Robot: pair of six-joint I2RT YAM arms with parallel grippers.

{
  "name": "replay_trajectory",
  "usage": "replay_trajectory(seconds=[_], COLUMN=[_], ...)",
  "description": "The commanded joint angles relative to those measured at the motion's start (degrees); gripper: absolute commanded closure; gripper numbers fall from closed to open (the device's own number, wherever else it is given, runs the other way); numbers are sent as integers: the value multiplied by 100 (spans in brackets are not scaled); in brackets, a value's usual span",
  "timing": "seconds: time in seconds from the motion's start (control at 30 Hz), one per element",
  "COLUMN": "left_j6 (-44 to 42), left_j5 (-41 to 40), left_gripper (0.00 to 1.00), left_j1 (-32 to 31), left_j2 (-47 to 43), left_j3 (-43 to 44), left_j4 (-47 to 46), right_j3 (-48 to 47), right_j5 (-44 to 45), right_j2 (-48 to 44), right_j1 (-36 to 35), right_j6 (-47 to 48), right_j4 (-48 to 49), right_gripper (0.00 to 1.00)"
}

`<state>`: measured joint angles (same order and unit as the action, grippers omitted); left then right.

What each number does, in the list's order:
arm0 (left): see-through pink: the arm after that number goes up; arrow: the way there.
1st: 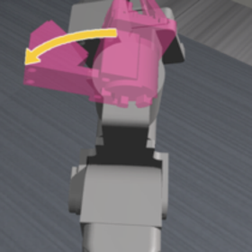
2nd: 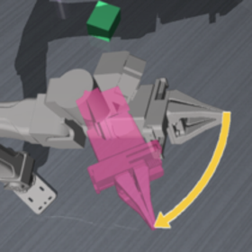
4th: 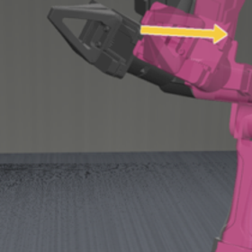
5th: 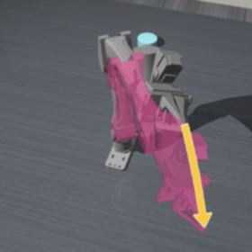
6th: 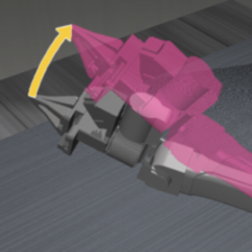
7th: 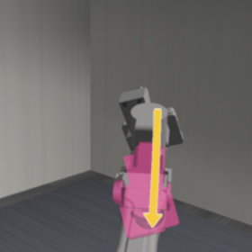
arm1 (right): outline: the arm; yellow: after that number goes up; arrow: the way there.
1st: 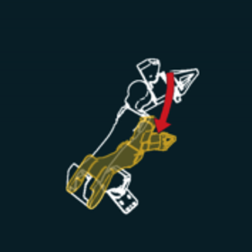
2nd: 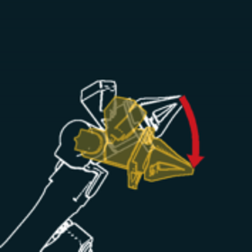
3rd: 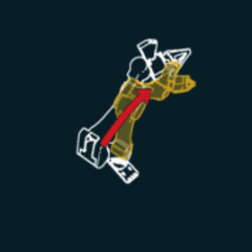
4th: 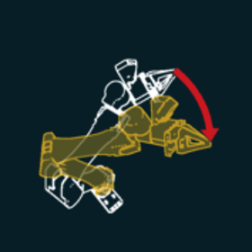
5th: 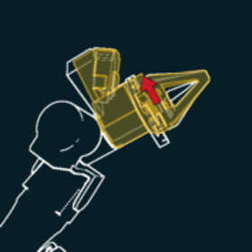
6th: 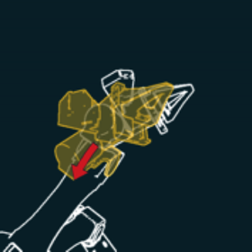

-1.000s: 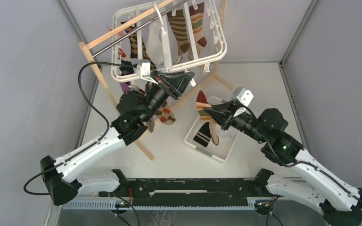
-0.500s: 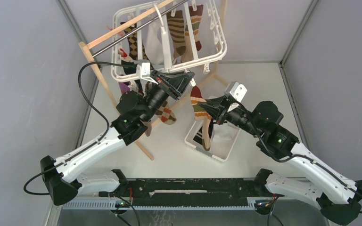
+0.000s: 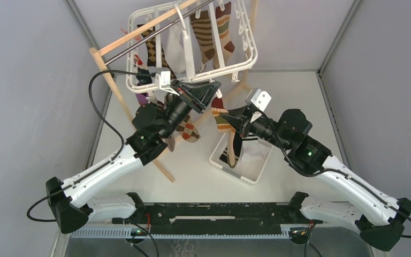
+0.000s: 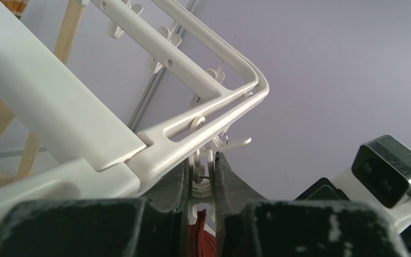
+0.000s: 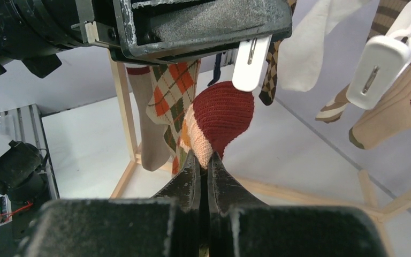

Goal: Clip the socks to the hanger
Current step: Clamp the sock onto the hanger.

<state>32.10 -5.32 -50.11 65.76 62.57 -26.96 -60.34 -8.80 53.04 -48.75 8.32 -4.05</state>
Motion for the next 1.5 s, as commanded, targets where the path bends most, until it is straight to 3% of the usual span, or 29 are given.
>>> replay_trajectory(seconds=[0.0,1.47], left_j6=[130,173], left_j5=[313,318], left_gripper=[100,100], left_j1=[-17,-19], left_j2=[56,161], left_j3=[107,133], left_j4=[22,21], right_j3=[-331,-523], right_j5=[-86,102], right_j2=[25,56], right_j1=[81,311], right_j6=[82,337], right_j4=[342,353], right_gripper=[100,100])
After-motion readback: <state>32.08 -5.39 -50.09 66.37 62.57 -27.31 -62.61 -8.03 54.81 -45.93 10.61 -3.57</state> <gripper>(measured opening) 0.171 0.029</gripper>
